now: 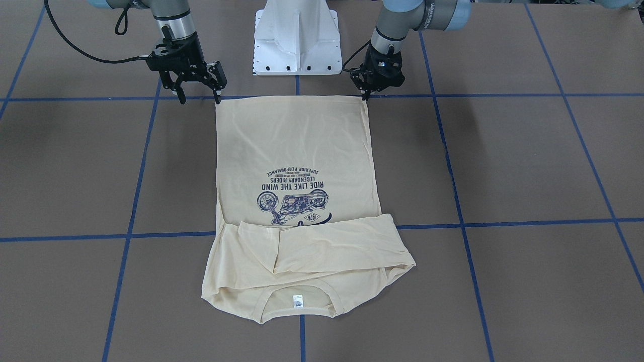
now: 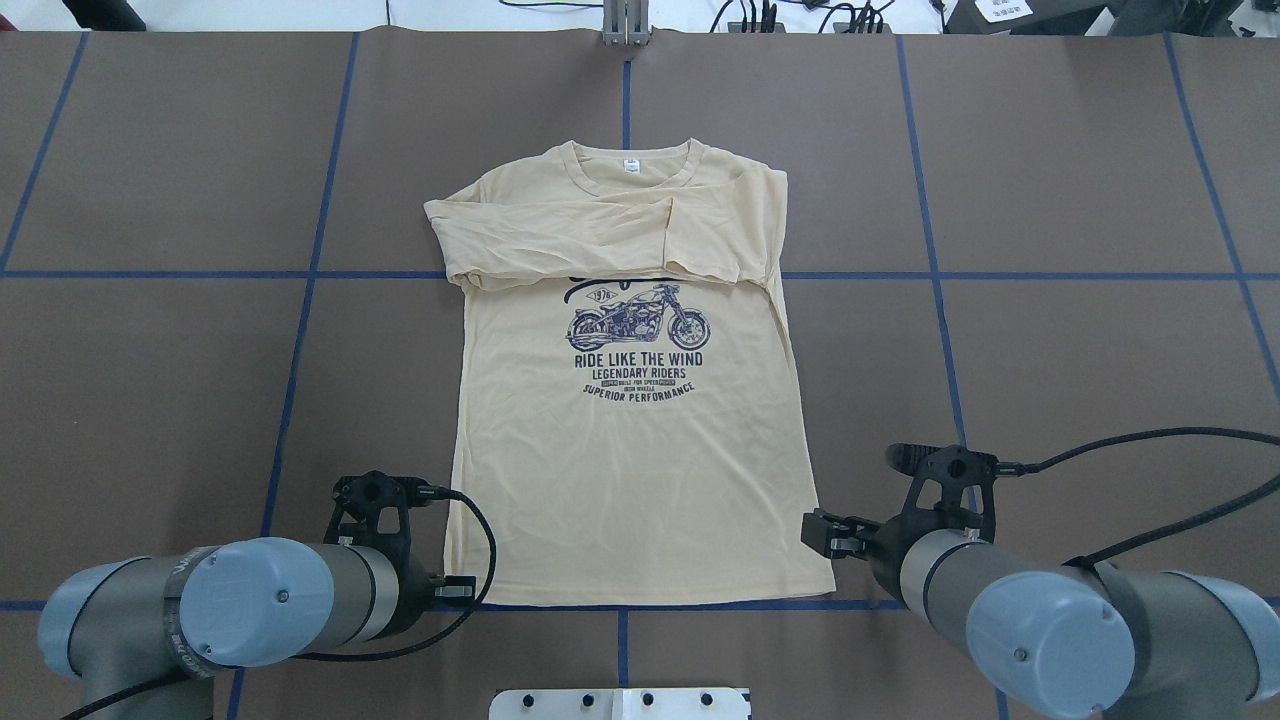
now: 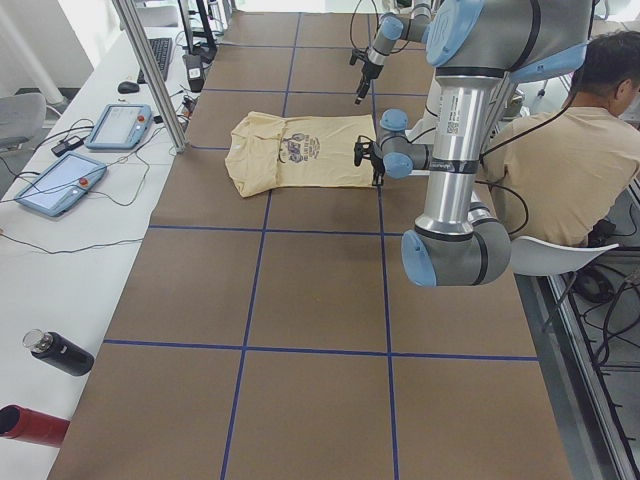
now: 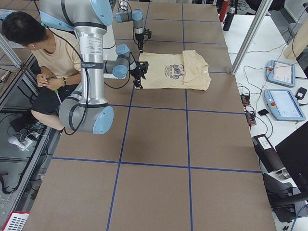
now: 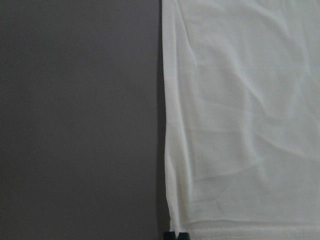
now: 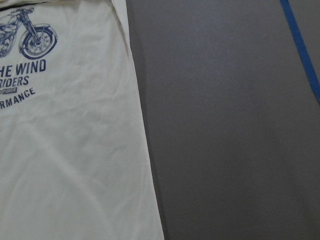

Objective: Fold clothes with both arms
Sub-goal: 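Move both grippers to the shirt hem corners nearest the robot and grasp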

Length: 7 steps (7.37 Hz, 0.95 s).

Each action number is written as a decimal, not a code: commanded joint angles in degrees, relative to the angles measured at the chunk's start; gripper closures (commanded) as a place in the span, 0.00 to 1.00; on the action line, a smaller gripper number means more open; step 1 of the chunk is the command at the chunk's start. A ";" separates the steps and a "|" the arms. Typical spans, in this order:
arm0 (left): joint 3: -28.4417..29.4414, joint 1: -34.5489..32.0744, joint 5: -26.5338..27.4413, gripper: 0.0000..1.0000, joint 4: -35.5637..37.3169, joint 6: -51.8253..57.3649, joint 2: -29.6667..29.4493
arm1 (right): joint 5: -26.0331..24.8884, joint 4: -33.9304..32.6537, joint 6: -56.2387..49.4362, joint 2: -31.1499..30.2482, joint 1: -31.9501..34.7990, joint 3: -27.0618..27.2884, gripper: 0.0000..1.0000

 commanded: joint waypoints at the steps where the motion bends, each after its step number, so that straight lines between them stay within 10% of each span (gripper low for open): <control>1: -0.45 0.00 0.00 1.00 -0.01 0.00 -0.08 | -5.63 0.18 3.30 0.49 -4.72 -2.60 0.32; 7: -1.68 -0.08 -0.09 1.00 0.08 -0.09 0.01 | -7.91 0.09 3.66 3.13 -7.64 -5.95 0.48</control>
